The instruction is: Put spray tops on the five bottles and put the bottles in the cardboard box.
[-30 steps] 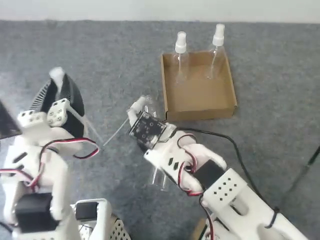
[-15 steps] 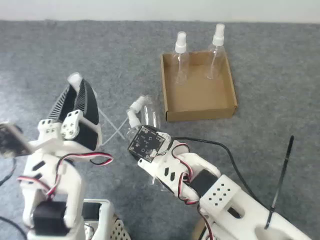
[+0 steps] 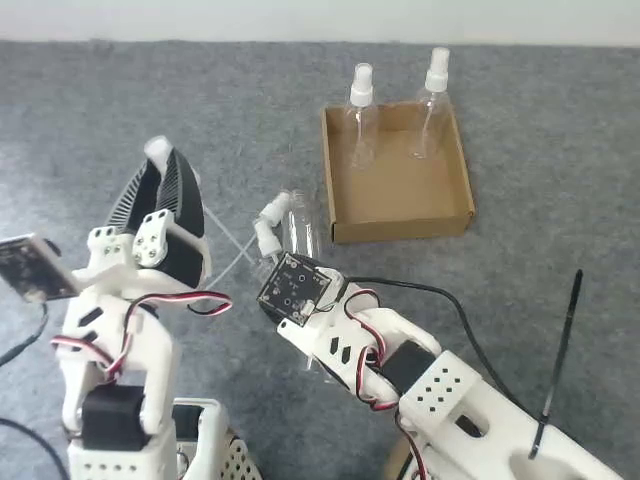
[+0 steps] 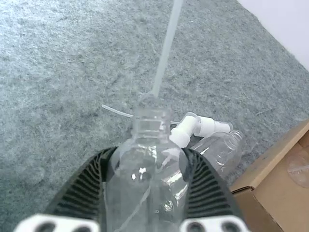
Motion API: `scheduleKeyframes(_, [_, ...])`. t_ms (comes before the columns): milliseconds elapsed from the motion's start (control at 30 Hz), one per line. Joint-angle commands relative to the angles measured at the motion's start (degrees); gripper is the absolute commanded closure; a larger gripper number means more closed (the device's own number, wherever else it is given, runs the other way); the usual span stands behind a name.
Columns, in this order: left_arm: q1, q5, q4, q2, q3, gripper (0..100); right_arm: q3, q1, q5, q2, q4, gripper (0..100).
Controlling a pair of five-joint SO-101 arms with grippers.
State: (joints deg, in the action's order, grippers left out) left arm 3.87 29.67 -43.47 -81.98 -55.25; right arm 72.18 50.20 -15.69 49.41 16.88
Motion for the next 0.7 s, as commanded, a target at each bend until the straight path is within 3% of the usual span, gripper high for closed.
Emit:
scheduleKeyframes(0, [-0.18,0.35,1.93,-0.09,-0.48,99,-0.35,0.57,0.62,1.54,-1.27,99.3])
scheduleKeyframes(267, [-0.70,0.44,1.49,-0.09,-3.47,99,-0.53,0.48,0.62,1.54,-1.27,99.3])
scheduleKeyframes(500, [-9.41,-1.14,-2.11,0.00,-3.74,99,-0.62,0.48,0.44,1.54,-1.45,99.3])
scheduleKeyframes(667, [-9.85,-1.85,-3.43,0.00,-3.56,99,-0.26,0.57,0.35,1.54,-1.27,99.3])
